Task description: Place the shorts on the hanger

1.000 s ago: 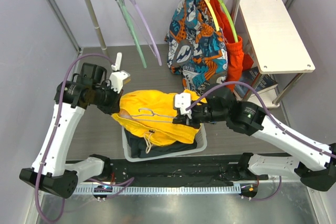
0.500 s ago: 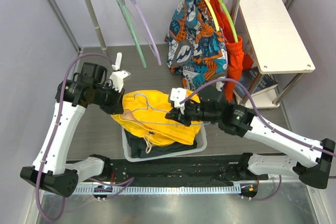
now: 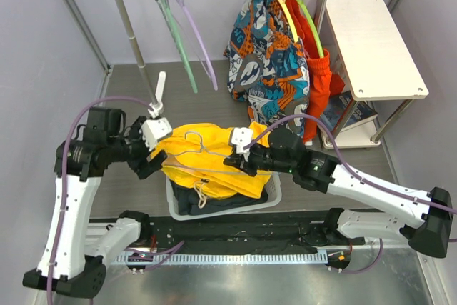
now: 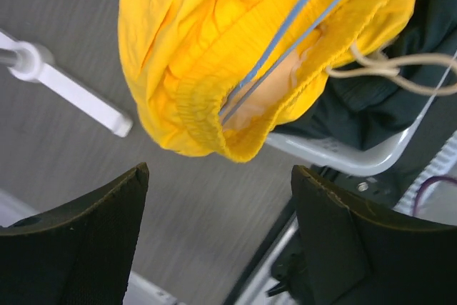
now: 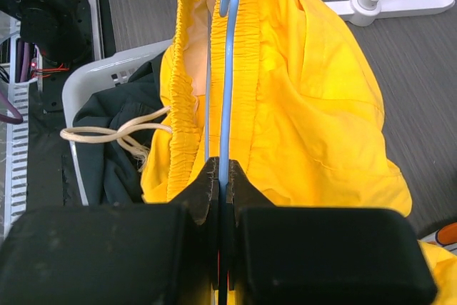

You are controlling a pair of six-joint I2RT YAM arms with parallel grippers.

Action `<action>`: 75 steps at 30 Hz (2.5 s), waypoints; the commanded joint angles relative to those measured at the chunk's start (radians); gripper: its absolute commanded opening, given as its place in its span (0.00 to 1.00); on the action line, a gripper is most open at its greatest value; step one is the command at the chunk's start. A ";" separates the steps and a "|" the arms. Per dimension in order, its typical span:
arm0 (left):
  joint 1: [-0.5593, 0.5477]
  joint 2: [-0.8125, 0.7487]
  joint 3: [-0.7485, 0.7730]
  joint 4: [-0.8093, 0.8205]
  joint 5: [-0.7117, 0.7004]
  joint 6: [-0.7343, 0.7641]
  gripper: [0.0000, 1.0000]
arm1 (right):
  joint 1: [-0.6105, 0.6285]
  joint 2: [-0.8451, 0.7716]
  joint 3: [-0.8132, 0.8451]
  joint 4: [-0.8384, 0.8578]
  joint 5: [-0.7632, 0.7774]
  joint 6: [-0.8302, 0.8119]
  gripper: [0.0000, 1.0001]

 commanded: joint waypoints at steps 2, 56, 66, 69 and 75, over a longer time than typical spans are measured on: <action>0.064 0.022 -0.016 -0.132 0.017 0.512 0.78 | 0.005 -0.033 0.003 0.098 -0.003 -0.038 0.01; 0.036 0.072 -0.276 0.317 0.275 0.059 0.00 | -0.013 -0.279 0.155 -0.404 0.106 -0.208 0.78; 0.036 0.106 -0.255 0.315 0.243 -0.035 0.00 | -0.001 -0.338 -0.150 -0.230 0.064 -0.101 0.78; 0.038 0.097 -0.255 0.309 0.223 -0.061 0.00 | 0.036 -0.278 -0.176 -0.149 0.098 -0.075 0.80; 0.036 0.082 -0.273 0.304 0.174 -0.113 0.00 | 0.090 -0.258 -0.234 -0.092 0.161 -0.070 0.81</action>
